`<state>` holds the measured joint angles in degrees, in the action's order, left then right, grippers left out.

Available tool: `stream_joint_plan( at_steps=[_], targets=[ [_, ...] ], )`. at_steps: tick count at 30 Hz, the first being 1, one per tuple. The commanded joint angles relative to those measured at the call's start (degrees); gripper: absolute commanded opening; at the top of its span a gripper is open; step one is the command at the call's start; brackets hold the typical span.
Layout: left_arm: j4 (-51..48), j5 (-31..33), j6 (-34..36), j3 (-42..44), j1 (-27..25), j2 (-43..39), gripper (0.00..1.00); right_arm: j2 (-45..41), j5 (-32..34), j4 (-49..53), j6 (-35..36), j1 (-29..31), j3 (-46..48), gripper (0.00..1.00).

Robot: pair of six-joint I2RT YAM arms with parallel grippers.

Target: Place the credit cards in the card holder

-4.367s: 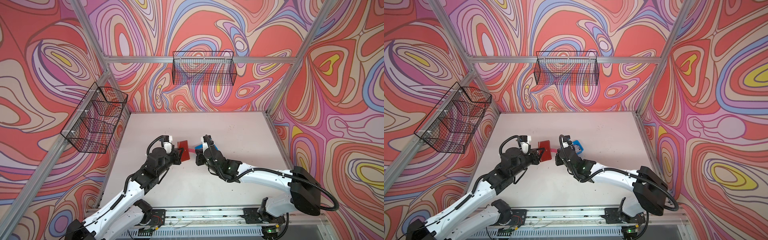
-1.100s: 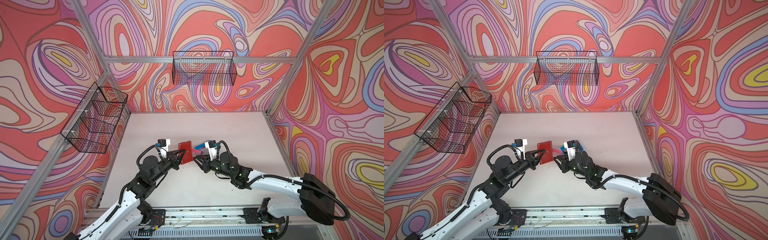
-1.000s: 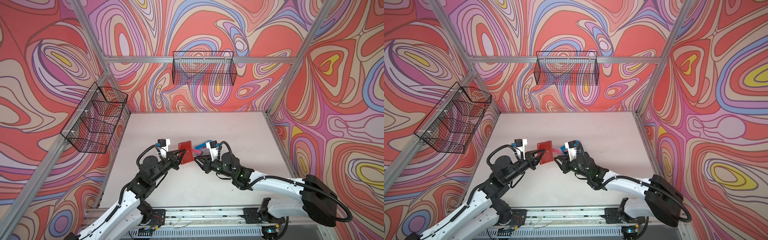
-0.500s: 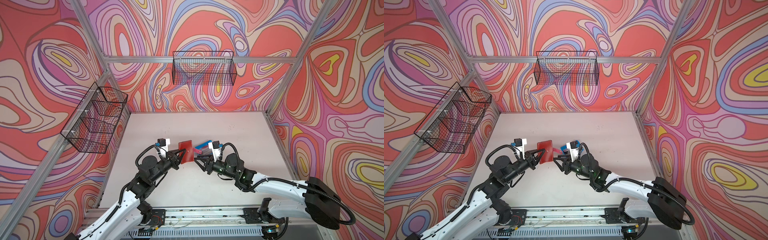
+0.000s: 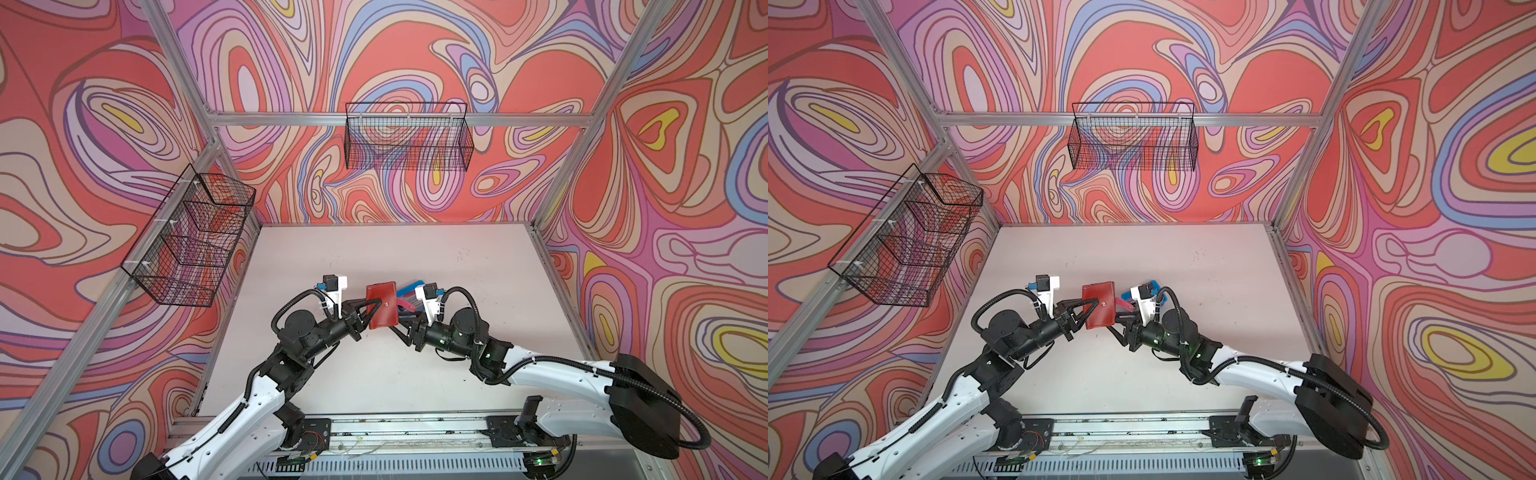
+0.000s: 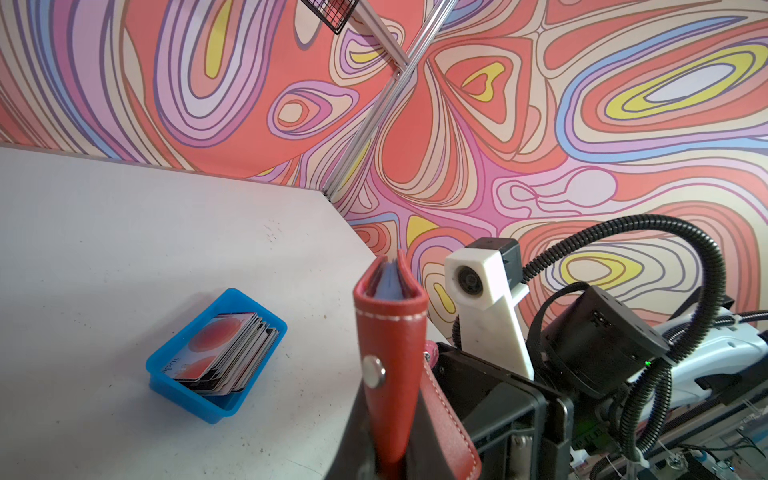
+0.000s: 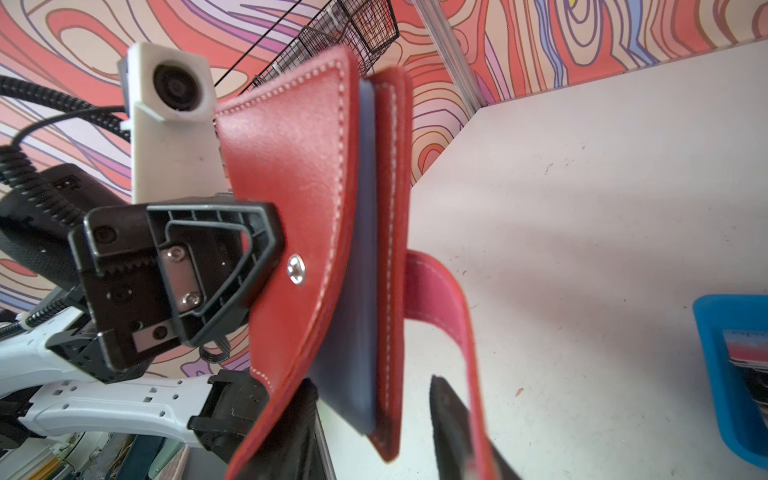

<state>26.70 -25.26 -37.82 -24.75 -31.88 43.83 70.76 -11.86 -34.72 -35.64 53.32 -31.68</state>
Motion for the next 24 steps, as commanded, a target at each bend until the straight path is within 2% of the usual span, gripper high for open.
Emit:
stream_joint_plan(
  at_steps=[1,11,14,16,20,21,24],
  targets=[
    [3.8,-2.9,-0.8,0.0,-0.1,0.4,0.00,-2.2,-1.3,-3.7,0.2,-0.2,1.0,0.49],
    [6.2,-5.7,-0.3,-0.9,-2.2,3.0,0.00,-2.9,-6.2,-10.3,-4.2,-3.9,3.9,0.50],
    [6.2,-6.2,-0.2,-1.3,-2.5,3.5,0.00,-3.0,-6.9,-10.4,-4.1,-4.1,3.6,0.40],
    [5.5,-6.4,0.1,-1.7,-2.5,3.6,0.00,-3.2,-7.1,-10.1,-3.9,-4.1,3.5,0.25],
    [1.8,-4.9,1.7,-2.9,-2.8,3.5,0.03,-3.1,-7.3,-9.9,-3.9,-4.1,3.2,0.04],
    [0.9,-4.4,2.0,-3.2,-2.8,3.5,0.05,-3.1,-7.1,-9.6,-3.8,-4.1,3.1,0.00],
    [-1.7,-2.6,3.4,-3.7,-2.9,3.3,0.16,-2.8,-6.3,-9.1,-3.8,-4.2,3.1,0.00]
  ],
)
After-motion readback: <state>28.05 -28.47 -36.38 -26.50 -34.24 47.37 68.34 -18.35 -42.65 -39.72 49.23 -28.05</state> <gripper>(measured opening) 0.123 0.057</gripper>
